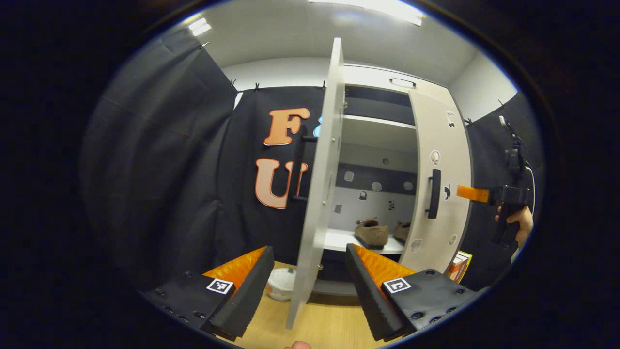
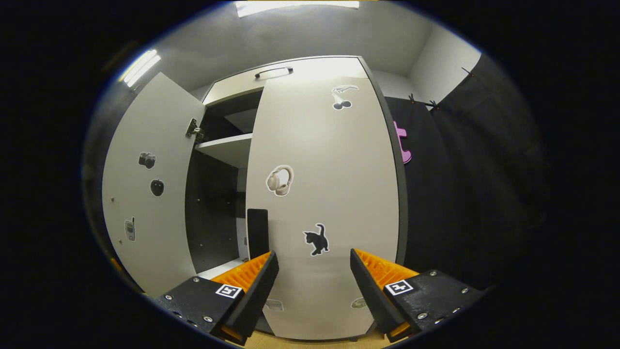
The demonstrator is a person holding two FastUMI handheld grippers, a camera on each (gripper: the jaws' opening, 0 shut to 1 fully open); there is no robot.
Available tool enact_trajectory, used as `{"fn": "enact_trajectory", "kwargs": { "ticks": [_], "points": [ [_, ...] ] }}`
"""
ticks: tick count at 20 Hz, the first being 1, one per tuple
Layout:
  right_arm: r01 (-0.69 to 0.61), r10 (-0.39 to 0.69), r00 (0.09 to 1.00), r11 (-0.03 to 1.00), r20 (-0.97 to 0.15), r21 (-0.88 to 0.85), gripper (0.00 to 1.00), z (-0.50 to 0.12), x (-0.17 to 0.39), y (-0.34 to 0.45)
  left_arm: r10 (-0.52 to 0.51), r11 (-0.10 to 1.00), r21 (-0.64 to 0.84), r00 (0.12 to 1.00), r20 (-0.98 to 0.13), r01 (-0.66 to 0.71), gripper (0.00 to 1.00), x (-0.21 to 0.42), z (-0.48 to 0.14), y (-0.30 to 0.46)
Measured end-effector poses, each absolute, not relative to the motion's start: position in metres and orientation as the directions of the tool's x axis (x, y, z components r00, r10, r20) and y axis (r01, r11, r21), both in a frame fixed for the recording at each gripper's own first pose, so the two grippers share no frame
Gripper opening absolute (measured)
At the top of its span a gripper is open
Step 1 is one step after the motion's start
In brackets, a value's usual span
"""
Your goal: Grab one shoe with the right hand and put it into the shoe cabinet, grab the other shoe with the left hand and put it into the shoe cabinet; then close the right door with the right hand and the left door with the left hand.
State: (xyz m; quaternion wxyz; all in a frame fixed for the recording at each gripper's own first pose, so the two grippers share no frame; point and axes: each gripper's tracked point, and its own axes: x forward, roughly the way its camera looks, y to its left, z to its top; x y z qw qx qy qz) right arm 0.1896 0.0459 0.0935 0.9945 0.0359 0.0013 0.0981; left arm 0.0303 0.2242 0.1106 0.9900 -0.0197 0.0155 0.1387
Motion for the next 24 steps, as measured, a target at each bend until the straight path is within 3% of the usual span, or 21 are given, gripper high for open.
{"fn": "enact_trajectory", "kwargs": {
  "ticks": [3, 6, 18, 19, 21, 23, 24],
  "points": [
    [-0.174, 0.174, 0.985, 0.984, 0.005, 0.049, 0.92, 0.091, 0.183, 0.032, 0.351, 0.930, 0.099, 0.936, 0.043, -0.353, 0.96, 0.046, 0.157, 0.272],
    [-0.166, 0.166, 0.986, 0.985, 0.003, 0.051, 0.92, 0.087, 0.179, 0.026, 0.364, 0.916, 0.152, 0.928, 0.073, -0.371, 0.96, 0.066, 0.180, 0.286],
    [-0.160, 0.160, 0.987, 0.985, 0.003, 0.061, 0.92, 0.088, 0.174, 0.014, 0.374, 0.907, 0.180, 0.925, 0.068, -0.380, 0.90, 0.094, 0.183, 0.281],
    [-0.160, 0.160, 0.987, 0.985, 0.005, 0.058, 0.92, 0.091, 0.175, 0.009, 0.369, 0.911, 0.175, 0.927, 0.066, -0.374, 0.97, 0.094, 0.183, 0.277],
    [-0.163, 0.163, 0.987, 0.985, 0.003, 0.055, 0.92, 0.091, 0.173, 0.008, 0.354, 0.921, 0.151, 0.933, 0.060, -0.359, 0.90, 0.094, 0.184, 0.273],
    [-0.162, 0.163, 0.987, 0.985, -0.003, 0.051, 0.92, 0.089, 0.173, 0.005, 0.330, 0.935, 0.123, 0.943, 0.050, -0.333, 0.91, 0.094, 0.183, 0.262],
    [-0.162, 0.162, 0.987, 0.986, -0.004, 0.051, 0.92, 0.089, 0.171, 0.003, 0.313, 0.941, 0.120, 0.949, 0.044, -0.316, 0.97, 0.095, 0.181, 0.252]
  ]
}}
